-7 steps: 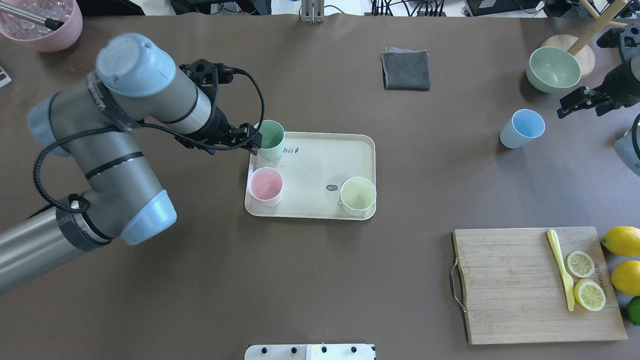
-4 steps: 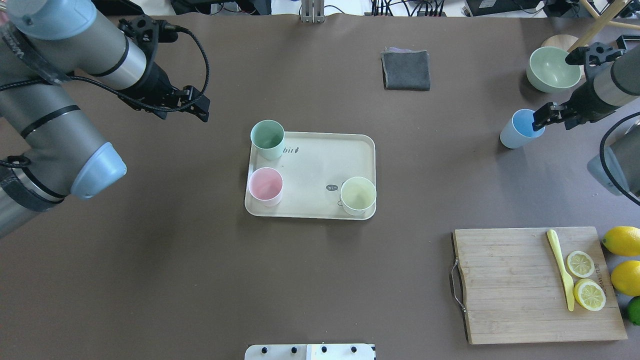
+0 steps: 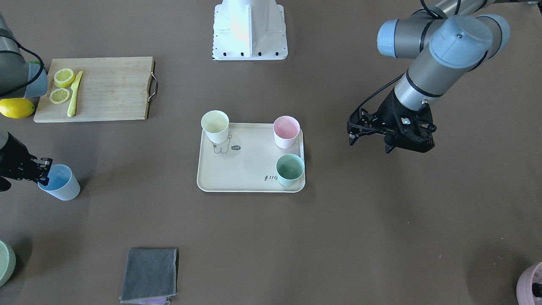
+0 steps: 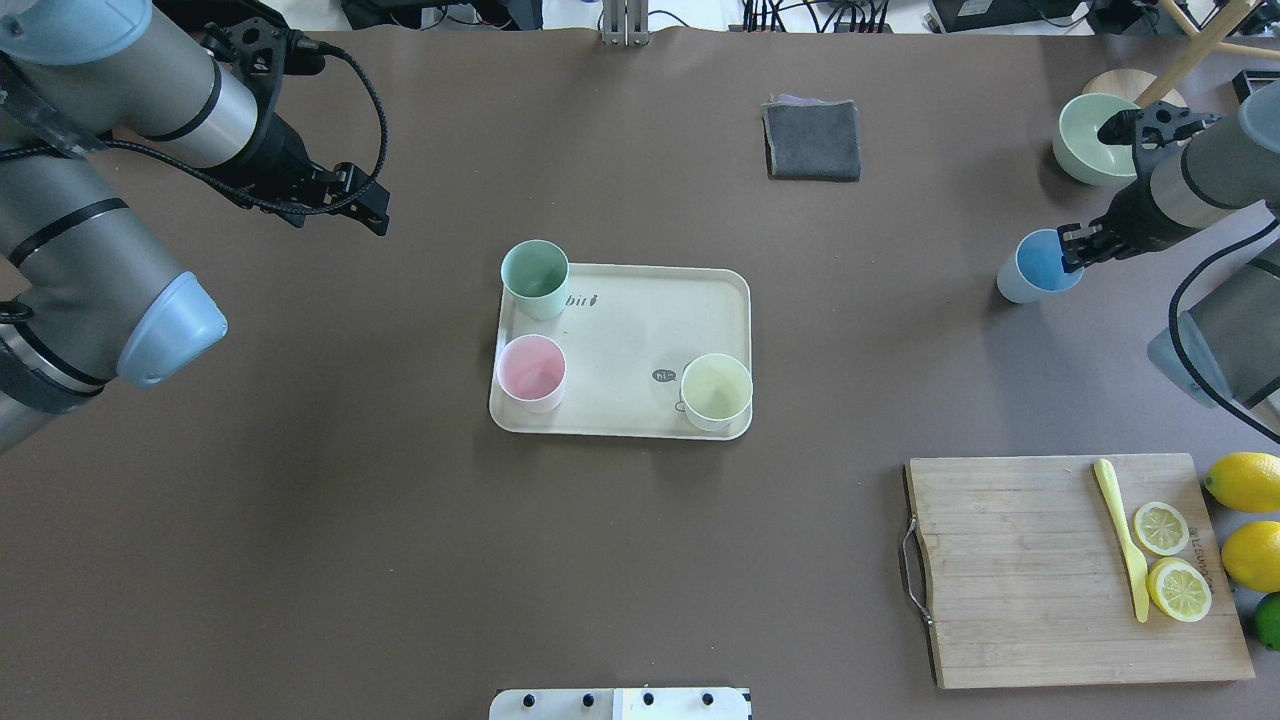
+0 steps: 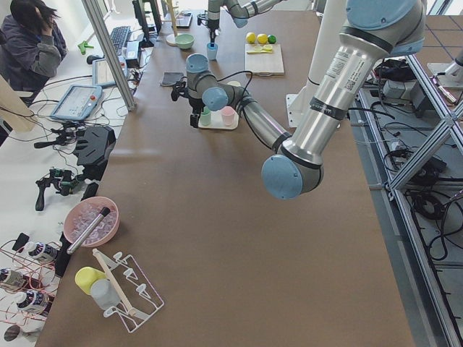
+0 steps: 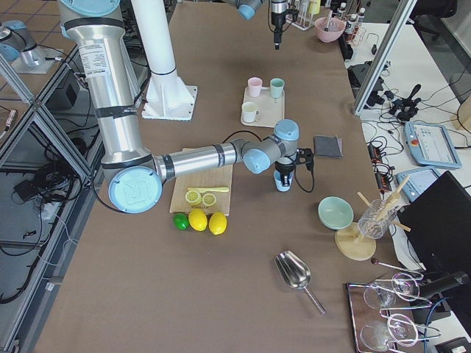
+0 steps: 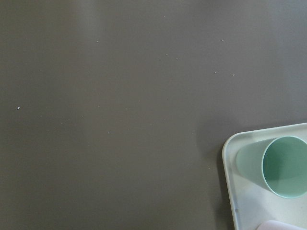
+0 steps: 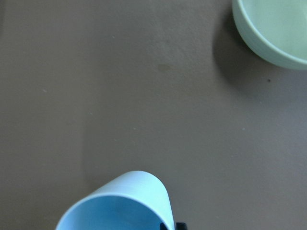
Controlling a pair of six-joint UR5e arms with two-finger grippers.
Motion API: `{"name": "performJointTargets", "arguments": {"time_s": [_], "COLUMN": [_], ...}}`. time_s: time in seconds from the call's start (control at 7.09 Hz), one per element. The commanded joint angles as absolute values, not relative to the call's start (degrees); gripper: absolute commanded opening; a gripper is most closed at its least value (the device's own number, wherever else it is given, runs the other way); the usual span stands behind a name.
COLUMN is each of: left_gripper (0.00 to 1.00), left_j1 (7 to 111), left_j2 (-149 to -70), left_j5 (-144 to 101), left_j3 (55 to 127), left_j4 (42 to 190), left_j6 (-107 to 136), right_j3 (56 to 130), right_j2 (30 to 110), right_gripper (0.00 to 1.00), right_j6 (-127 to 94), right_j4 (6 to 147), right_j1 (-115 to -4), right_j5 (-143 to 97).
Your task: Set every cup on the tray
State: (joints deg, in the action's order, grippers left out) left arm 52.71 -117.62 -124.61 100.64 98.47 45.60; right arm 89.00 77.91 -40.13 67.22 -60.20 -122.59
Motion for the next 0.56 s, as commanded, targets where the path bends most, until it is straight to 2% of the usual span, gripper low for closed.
{"name": "performJointTargets", "arguments": {"time_s": [0.0,0.42], "left_gripper": [0.98,0.98], "left_j1": [53.4,65.5], "left_j2": [-117.2,-110.3], "left_j5": [-124.8,-132.3], "left_j3": [100.7,98.9], "left_j4": [98.4,98.3], "left_j6": [45.3,27.0], "right_j3": [89.7,90.0], "right_j2": [72.5,62.1], "right_gripper": [0.0,0.0], "right_j6": [-48.4,-65.0], "right_j4": [67.8,72.5], "right_j1": [-58.6,-49.5], "right_j5": [-122.9,-120.7]}}
